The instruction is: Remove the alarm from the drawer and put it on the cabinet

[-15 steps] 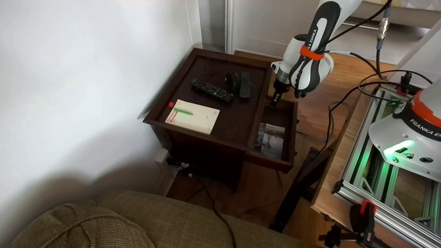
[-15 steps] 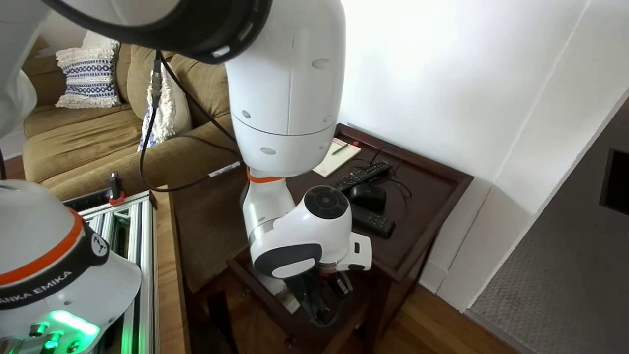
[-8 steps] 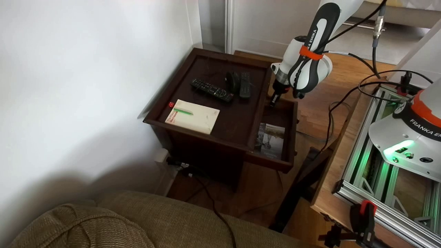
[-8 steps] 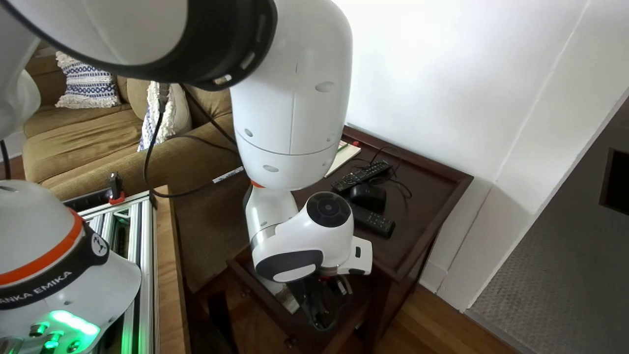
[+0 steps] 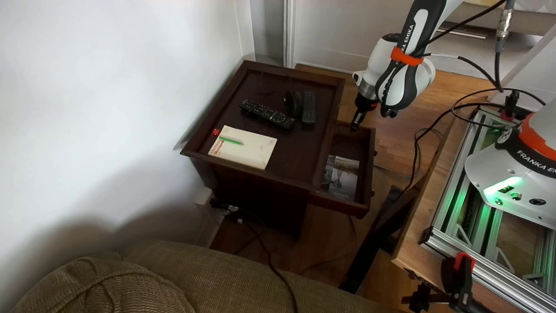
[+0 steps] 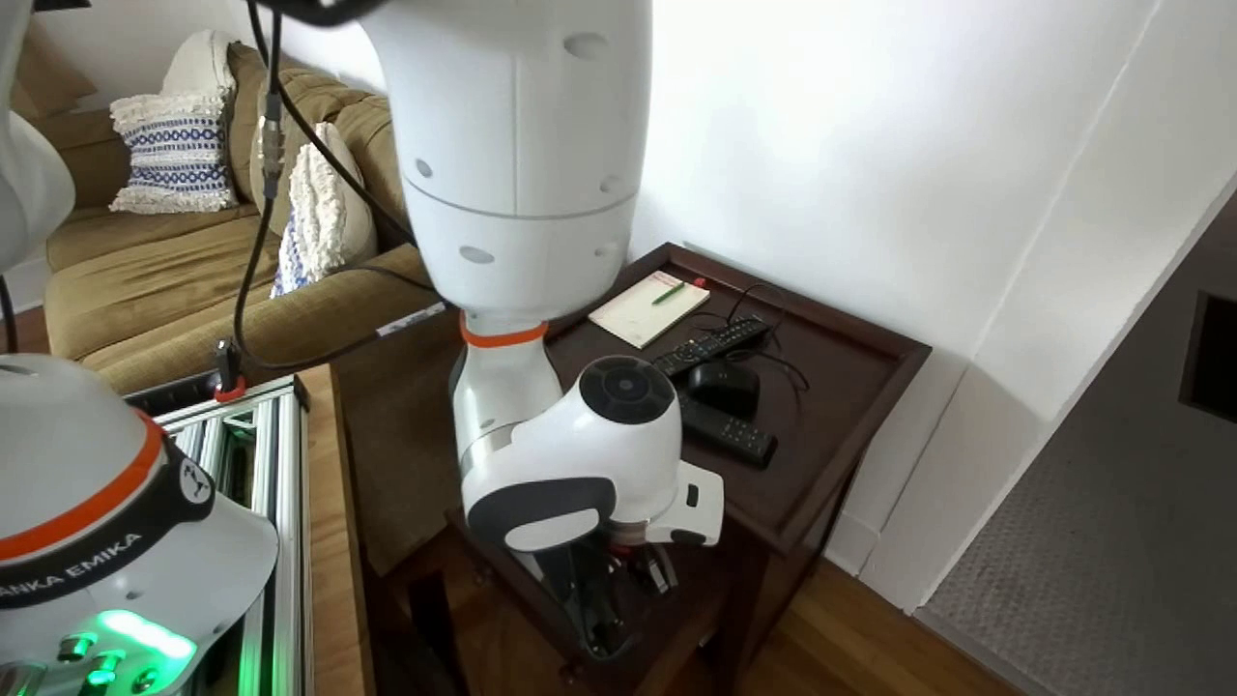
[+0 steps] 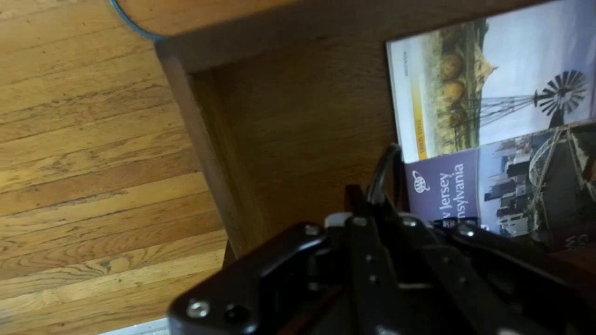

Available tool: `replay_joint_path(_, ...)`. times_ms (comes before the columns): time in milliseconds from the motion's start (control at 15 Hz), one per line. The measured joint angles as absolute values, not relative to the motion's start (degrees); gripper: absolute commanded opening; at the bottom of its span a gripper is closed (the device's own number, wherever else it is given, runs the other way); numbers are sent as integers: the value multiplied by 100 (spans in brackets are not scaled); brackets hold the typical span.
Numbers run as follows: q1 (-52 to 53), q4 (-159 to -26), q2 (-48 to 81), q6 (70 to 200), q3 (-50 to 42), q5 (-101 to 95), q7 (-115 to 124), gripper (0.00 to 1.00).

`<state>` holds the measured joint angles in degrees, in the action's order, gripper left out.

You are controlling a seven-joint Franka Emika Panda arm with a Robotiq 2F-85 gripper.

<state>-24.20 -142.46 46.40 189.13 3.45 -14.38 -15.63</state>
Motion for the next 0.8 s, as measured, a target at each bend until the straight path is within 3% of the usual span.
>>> replay_joint_path(333,-1985,-15187,3348,17676,-115,-1398,-1564,1)
replay_joint_path(800,-3081,-15705,1904,15420,1673,239,-2752,1)
